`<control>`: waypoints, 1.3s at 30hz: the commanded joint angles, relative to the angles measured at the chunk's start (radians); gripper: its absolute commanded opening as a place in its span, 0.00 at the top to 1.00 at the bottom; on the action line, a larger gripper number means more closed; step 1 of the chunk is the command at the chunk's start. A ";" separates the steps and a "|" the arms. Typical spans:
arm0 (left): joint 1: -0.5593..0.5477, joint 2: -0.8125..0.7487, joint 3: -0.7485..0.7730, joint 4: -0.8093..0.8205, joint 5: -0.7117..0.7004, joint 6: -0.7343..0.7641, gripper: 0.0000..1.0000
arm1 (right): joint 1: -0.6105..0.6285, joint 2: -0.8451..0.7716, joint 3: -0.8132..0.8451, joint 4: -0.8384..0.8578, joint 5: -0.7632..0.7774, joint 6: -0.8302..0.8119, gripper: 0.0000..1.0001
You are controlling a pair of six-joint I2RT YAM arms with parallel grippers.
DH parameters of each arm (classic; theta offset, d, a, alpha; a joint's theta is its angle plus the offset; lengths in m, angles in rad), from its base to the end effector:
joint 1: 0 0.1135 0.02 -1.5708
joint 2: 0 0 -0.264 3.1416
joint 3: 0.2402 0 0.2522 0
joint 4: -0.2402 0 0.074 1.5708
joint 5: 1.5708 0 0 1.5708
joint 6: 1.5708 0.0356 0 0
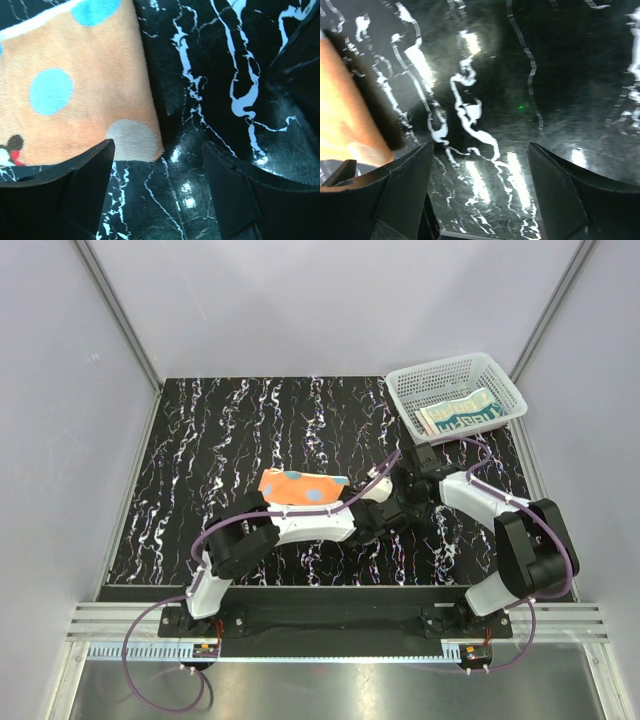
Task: Roll the towels
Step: Roll the towel
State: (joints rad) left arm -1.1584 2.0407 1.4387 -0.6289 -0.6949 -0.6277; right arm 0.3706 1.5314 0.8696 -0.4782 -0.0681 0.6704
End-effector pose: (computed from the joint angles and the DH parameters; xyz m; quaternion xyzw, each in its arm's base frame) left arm 0.1849 -0.3658 0.1641 0.1875 0.9094 0.0865 0.3611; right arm 0.2652 0.1056 0.1746 0.1386 0.9665 0.1351 0.1688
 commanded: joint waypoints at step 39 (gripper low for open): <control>0.118 -0.270 -0.233 0.270 0.495 -0.102 1.00 | -0.173 -0.189 -0.017 -0.212 -0.076 -0.106 0.16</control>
State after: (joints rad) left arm -1.0538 1.8656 1.2312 -0.4755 -0.3901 -0.6895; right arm 0.1989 1.3788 0.8623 -0.6579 -0.0772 0.5903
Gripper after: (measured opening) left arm 0.030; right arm 0.842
